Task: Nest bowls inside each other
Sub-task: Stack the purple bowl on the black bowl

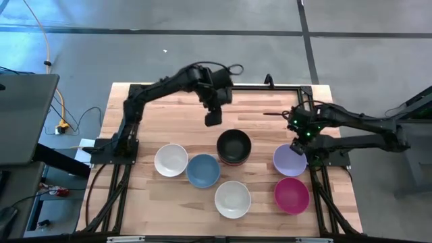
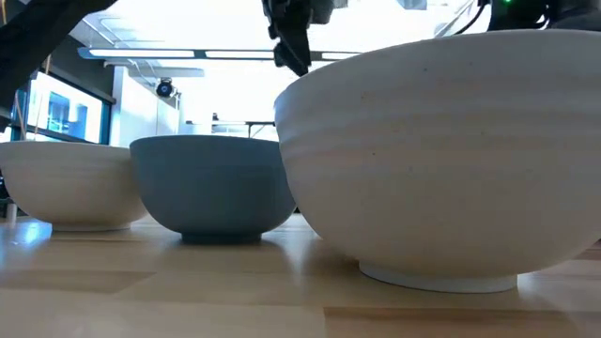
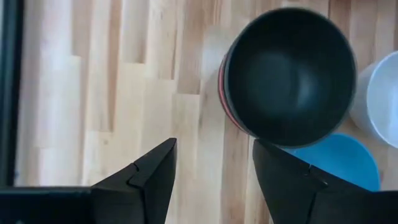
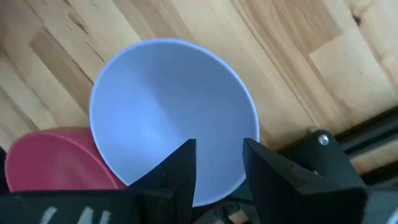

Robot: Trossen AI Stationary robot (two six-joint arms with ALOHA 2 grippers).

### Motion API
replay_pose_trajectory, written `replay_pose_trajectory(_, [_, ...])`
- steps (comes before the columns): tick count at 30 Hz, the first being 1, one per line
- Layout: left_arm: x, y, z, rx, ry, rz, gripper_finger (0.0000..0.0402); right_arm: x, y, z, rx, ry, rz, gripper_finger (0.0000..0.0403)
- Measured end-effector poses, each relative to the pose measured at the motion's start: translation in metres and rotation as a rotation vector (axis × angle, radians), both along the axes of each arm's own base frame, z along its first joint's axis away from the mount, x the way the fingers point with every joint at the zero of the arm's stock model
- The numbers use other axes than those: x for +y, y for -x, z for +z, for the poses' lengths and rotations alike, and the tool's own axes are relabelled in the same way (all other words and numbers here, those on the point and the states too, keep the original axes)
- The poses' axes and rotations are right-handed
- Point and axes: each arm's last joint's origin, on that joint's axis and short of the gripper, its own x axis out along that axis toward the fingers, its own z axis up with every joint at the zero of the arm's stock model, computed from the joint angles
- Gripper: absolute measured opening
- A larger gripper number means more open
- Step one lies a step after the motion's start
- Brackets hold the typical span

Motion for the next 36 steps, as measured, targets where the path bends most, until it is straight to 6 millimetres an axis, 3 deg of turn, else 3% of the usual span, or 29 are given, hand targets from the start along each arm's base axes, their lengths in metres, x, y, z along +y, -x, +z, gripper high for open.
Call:
replay_pose_trajectory(9, [0.010, 0.059, 0.067, -0.211, -0.076, 0.047, 0.0198, 0.001, -0.022, -0.014, 0.117, -0.008, 0.045, 0.0123])
replay_pose_trajectory(19, [-0.023, 0.123, 0.123, -0.401, -0.145, 0.003, 0.0198, -0.001, -0.044, -0.028, 0.174, 0.100, 0.155, 0.0123])
replay_pose_trajectory(28, [-0.051, 0.162, 0.137, -0.467, -0.169, -0.006, 0.0198, -0.004, -0.053, -0.036, 0.194, 0.153, 0.223, 0.0123])
replay_pose_trajectory(36, [-0.062, 0.183, 0.131, -0.499, -0.183, 0.001, 0.0198, -0.006, -0.064, -0.049, 0.254, 0.131, 0.257, 0.0123])
